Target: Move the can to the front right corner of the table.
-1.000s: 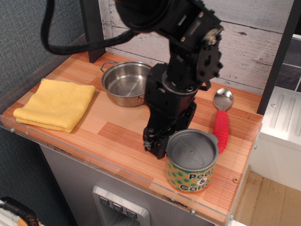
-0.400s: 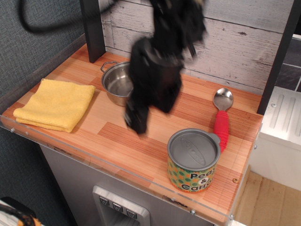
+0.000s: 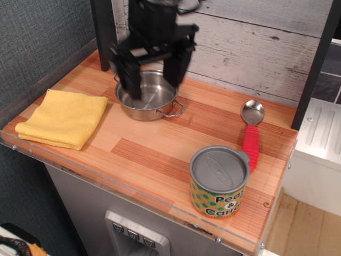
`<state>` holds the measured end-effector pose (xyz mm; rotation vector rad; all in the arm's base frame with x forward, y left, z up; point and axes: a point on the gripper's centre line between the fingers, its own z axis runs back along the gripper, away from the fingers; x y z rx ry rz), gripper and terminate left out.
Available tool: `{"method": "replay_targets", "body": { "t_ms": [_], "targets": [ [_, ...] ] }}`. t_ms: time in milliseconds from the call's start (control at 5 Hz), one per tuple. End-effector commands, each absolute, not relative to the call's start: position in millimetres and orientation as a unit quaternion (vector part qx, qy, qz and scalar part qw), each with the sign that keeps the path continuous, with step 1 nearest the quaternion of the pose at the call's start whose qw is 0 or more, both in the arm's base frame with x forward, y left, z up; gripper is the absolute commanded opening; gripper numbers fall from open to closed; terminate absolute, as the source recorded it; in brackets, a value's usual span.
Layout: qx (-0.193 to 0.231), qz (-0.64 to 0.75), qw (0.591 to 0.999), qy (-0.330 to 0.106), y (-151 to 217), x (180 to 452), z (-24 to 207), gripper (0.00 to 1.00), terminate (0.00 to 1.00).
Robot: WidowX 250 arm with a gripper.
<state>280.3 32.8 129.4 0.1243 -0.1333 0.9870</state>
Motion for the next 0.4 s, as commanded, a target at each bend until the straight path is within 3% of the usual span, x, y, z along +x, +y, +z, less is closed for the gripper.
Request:
{"method": "replay_targets", "body": {
  "t_ms": [0,200],
  "targets": [
    [0.010,0.366,0.924,-0.114,50,314,159,1.00,0.00],
    [-0.002,0.333,0.932,-0.142,29,336,175,1.00,0.00]
  ]
}}
